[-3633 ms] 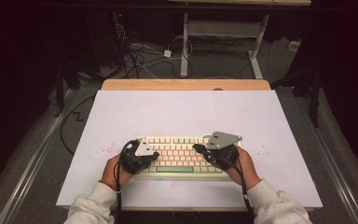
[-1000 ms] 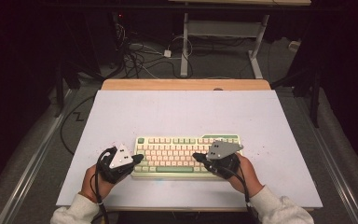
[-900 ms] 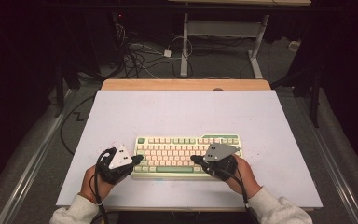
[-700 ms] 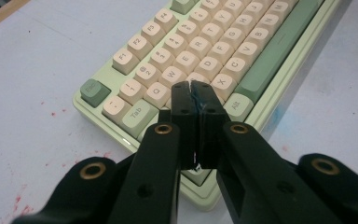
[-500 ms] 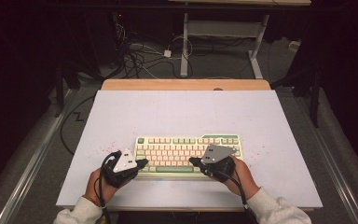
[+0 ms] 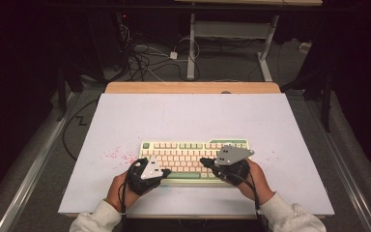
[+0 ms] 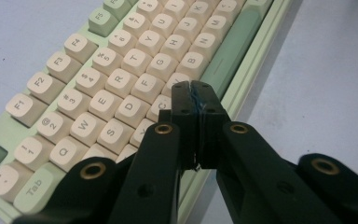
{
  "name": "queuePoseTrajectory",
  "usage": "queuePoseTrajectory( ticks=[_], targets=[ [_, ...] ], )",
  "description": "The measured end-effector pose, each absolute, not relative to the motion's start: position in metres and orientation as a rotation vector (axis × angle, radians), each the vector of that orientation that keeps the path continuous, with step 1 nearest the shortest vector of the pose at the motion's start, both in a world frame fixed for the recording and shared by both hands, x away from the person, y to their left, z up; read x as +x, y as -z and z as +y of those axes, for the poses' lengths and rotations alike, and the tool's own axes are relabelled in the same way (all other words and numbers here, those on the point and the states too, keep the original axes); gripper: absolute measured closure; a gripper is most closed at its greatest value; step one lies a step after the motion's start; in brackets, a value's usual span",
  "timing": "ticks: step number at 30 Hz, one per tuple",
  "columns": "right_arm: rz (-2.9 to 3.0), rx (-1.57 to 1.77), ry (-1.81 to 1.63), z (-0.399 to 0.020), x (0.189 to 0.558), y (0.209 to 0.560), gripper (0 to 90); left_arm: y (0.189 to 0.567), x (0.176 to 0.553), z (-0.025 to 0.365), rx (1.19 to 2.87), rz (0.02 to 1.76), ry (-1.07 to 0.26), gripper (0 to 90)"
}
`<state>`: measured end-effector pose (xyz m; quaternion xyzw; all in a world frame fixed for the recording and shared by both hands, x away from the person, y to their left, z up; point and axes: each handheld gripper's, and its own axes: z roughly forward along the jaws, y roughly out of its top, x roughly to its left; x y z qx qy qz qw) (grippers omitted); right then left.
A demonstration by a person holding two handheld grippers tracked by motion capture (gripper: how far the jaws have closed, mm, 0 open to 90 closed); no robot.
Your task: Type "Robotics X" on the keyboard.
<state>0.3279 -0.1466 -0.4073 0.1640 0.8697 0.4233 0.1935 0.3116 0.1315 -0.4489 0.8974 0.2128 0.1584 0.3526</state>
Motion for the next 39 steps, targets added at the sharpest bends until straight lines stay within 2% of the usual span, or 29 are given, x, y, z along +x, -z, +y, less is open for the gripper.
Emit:
queuePoseTrajectory(
  ticks=[19, 27, 39],
  targets=[
    [2.446, 0.464, -1.179, -0.146, 0.329, 0.409, 90.0, 0.455, 0.317, 0.124, 2.36, 0.538, -0.403, 86.4],
    [2.428, 0.471, -1.192, -0.15, 0.329, 0.405, 90.0, 0.44, 0.317, 0.141, 2.27, 0.57, -0.449, 86.4],
    [2.419, 0.477, -1.193, -0.152, 0.33, 0.403, 90.0, 0.435, 0.318, 0.156, 2.252, 0.611, -0.479, 86.4]
  ],
)
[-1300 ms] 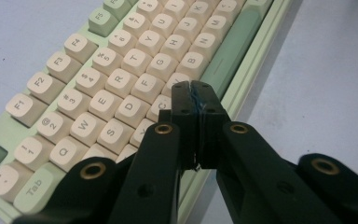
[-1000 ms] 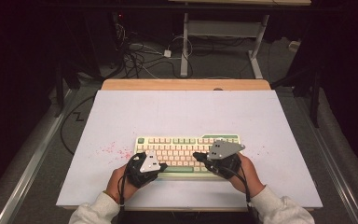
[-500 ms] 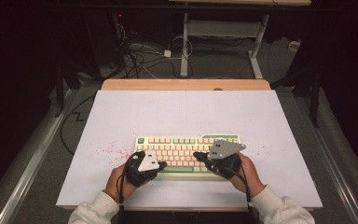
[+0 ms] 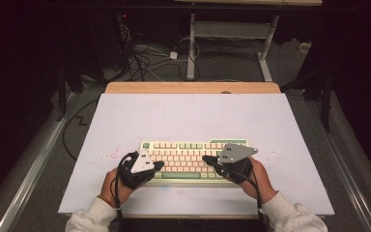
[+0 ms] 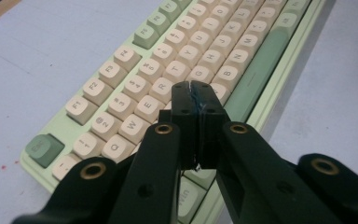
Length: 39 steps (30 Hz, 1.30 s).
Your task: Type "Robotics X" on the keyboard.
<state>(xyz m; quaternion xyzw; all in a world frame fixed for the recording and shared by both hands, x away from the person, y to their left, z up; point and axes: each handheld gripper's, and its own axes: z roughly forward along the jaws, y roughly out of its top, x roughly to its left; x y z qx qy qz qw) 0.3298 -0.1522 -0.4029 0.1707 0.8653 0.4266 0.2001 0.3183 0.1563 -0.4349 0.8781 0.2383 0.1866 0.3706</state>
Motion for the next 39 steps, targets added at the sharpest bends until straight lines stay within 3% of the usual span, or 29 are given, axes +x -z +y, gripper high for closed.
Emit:
queuePoseTrajectory(
  ticks=[39],
  targets=[
    [2.429, 0.48, -1.172, -0.156, 0.328, 0.408, 90.0, 0.441, 0.317, 0.188, 2.264, 0.703, -0.495, 86.4]
  ],
)
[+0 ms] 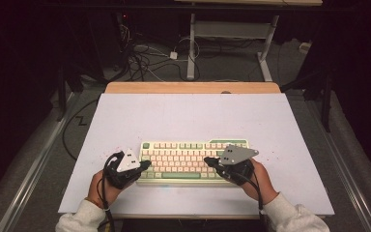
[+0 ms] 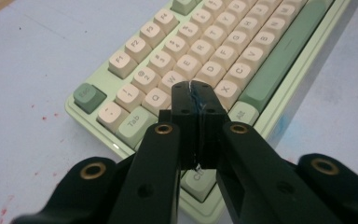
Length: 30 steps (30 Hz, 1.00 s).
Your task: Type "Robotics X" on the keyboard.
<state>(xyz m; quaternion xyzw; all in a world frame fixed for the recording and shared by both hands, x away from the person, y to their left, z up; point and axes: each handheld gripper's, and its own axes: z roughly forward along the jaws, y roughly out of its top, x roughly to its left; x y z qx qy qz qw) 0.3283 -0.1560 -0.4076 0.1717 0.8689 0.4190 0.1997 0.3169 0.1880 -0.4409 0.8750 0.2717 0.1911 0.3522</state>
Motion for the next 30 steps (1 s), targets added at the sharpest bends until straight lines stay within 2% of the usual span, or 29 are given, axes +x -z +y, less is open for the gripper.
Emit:
queuePoseTrajectory(
  ticks=[12, 30],
  targets=[
    [2.436, 0.495, -1.159, -0.159, 0.329, 0.409, 90.0, 0.445, 0.318, 0.186, 2.278, 0.703, -0.484, 86.3],
    [2.512, 0.6, -0.961, -0.192, 0.342, 0.442, 90.0, 0.439, 0.313, 0.175, 2.26, 0.657, -0.484, 86.3]
  ],
)
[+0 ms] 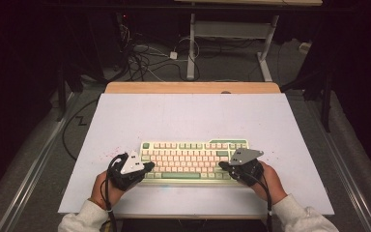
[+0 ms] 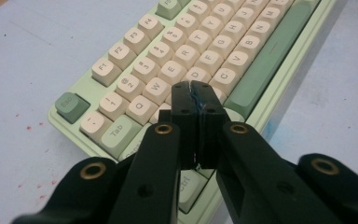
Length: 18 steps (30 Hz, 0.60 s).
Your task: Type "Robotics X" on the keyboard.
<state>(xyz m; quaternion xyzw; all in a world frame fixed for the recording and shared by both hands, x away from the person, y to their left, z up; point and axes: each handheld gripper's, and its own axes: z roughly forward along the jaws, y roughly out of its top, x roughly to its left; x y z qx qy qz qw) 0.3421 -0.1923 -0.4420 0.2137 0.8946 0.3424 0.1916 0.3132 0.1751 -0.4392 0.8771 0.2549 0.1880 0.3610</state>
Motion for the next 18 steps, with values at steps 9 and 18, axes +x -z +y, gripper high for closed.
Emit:
queuePoseTrajectory(
  ticks=[9, 18],
  targets=[
    [2.526, 0.602, -0.945, -0.1924, 0.3425, 0.4455, 90.0, 0.4384, 0.3127, 0.1727, 2.266, 0.643, -0.482, 86.4],
    [2.542, 0.614, -0.923, -0.191, 0.3441, 0.4492, 90.0, 0.4364, 0.3134, 0.17, 2.257, 0.637, -0.483, 86.4]
  ],
)
